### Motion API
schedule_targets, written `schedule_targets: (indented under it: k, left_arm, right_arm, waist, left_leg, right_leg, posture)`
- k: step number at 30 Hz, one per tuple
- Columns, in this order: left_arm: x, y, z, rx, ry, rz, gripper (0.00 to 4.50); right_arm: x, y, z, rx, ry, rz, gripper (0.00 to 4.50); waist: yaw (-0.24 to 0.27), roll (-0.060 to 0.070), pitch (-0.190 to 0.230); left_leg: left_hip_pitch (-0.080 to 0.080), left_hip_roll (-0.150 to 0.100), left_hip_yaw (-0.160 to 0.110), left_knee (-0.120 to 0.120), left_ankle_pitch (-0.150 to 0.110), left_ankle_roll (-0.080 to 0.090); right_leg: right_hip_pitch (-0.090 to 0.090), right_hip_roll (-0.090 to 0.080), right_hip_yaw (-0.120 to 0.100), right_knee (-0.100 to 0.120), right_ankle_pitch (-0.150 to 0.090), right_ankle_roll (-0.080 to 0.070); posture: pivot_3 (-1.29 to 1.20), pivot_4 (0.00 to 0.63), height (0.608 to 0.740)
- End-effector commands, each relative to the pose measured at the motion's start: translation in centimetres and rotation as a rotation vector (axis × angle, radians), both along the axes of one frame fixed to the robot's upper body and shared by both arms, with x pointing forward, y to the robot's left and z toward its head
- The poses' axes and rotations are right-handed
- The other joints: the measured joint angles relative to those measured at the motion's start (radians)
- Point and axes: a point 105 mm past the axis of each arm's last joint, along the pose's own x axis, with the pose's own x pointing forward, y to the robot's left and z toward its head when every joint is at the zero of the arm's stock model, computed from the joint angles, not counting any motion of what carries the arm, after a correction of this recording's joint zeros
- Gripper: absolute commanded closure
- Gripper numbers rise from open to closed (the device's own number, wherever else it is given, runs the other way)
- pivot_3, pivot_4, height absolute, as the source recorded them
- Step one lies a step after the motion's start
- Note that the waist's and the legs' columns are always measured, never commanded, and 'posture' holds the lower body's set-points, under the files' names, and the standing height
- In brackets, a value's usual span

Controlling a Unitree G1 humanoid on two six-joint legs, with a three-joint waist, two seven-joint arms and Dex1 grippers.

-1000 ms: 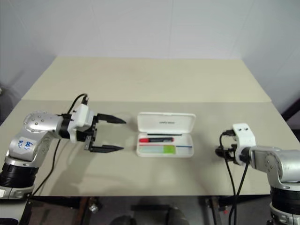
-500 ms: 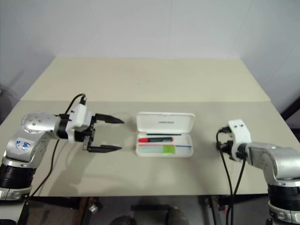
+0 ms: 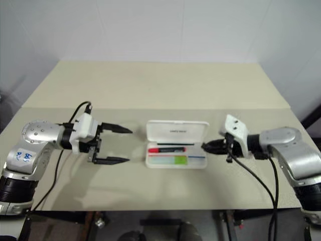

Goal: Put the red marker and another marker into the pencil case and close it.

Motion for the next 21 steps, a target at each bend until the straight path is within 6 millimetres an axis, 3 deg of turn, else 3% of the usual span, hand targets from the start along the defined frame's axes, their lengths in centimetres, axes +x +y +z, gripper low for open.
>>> schedule_targets:
  k: [1, 9, 21]
  left_arm:
    - [-0.5, 0.1, 0.5, 0.011, -0.045, -0.004, 0.0]
    - [-1.2, -0.4, -0.3, 0.014, -0.029, -0.006, 0.0]
    - [-1.4, -0.4, -0.4, 0.013, -0.02, 0.003, 0.0]
  right_arm:
    - [0.4, 0.4, -0.1, -0.074, -0.025, 0.088, 4.14]
    - [1.7, 2.2, -2.0, -0.12, 0.004, 0.154, 4.14]
    - [2.4, 1.3, -3.7, -0.181, 0.02, 0.158, 4.14]
  waist:
    - [0.001, 0.0, 0.0]
    - [0.001, 0.0, 0.0]
    - [0.002, 0.0, 0.0]
  left_leg:
    - [0.0, 0.0, 0.0, 0.0, 0.0, 0.0]
    - [0.0, 0.001, 0.0, 0.0, 0.0, 0.0]
    - [0.0, 0.0, 0.0, 0.0, 0.0, 0.0]
  right_leg:
    - [0.0, 0.0, 0.0, 0.0, 0.0, 0.0]
    - [-0.001, -0.001, 0.0, 0.002, 0.0, 0.0]
    - [0.0, -0.002, -0.001, 0.004, 0.0, 0.0]
  posture:
    - [0.0, 0.15, 0.74]
    - [0.0, 0.15, 0.74]
    - [0.0, 0.15, 0.74]
